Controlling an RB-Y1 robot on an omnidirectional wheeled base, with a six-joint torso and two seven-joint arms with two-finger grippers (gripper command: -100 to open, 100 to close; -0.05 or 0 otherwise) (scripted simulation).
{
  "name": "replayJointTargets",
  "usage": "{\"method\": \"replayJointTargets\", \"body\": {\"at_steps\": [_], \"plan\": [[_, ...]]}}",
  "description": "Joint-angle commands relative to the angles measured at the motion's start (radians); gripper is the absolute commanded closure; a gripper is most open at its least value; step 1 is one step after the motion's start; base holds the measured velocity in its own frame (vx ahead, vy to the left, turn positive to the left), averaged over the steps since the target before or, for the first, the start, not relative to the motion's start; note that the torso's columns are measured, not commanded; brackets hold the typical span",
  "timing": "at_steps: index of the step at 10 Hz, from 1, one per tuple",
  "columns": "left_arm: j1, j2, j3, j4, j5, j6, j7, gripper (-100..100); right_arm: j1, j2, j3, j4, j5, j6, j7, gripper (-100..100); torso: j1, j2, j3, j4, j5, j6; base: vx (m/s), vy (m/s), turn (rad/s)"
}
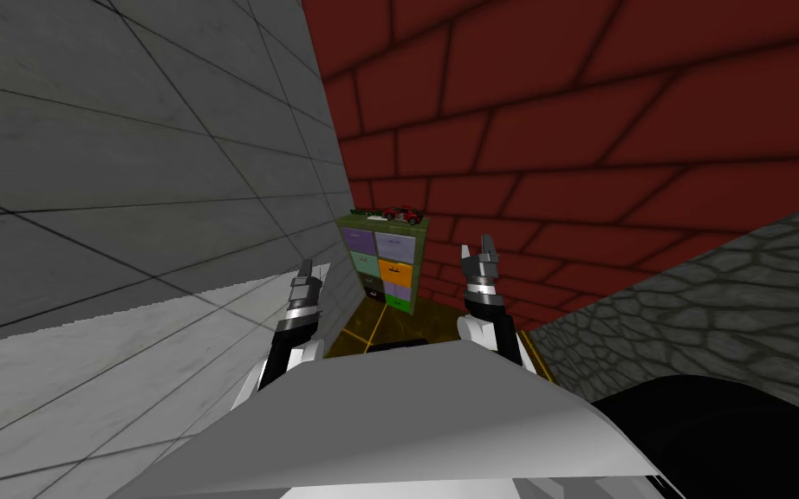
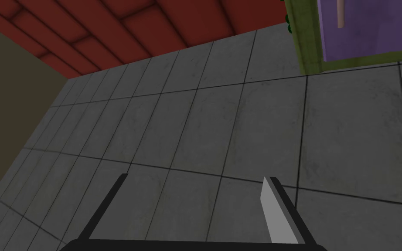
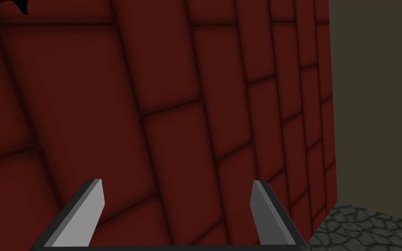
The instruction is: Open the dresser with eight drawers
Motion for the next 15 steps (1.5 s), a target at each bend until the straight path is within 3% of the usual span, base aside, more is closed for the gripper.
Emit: {"method": "replayJointTargets", "body": {"at_steps": [1, 2, 3, 5, 8, 15], "plan": [[0.000, 0.000, 0.000, 0.000, 0.000, 0.000, 0.000, 0, 0.000, 0.000, 0.000, 0.000, 0.000, 0.000, 0.000, 0, 0.000, 0.074, -0.148, 0.074, 0.000, 0.000, 0.000, 0.000, 0.000], [0.000, 0.000, 0.000, 0.000, 0.000, 0.000, 0.000, 0, 0.000, 0.000, 0.000, 0.000, 0.000, 0.000, 0.000, 0, 0.000, 0.148, -0.295, 0.148, 0.000, 0.000, 0.000, 0.000, 0.000], [-0.005, 0.036, -0.004, 0.018, -0.003, -0.002, -0.003, -100, 0.000, 0.000, 0.000, 0.000, 0.000, 0.000, 0.000, 0, 0.000, 0.221, -0.443, 0.221, 0.000, 0.000, 0.017, -0.019, -0.033], [-0.017, 0.071, -0.012, 0.057, -0.010, -0.006, -0.010, -100, 0.000, 0.000, 0.000, 0.000, 0.000, 0.000, 0.000, 0, -0.001, 0.264, -0.532, 0.264, 0.000, 0.000, 0.031, -0.046, -0.050], [-0.042, 0.092, -0.031, 0.144, -0.026, -0.016, -0.024, -100, 0.000, 0.000, 0.000, 0.000, 0.000, 0.000, 0.000, 0, -0.001, 0.267, -0.537, 0.268, 0.000, 0.000, 0.055, -0.079, -0.069], [-0.082, 0.084, -0.060, 0.279, -0.050, -0.031, -0.047, -100, 0.000, 0.000, 0.000, 0.000, 0.000, 0.000, 0.000, 0, 0.000, 0.268, -0.537, 0.268, 0.000, 0.000, 0.040, -0.057, -0.051]]}}
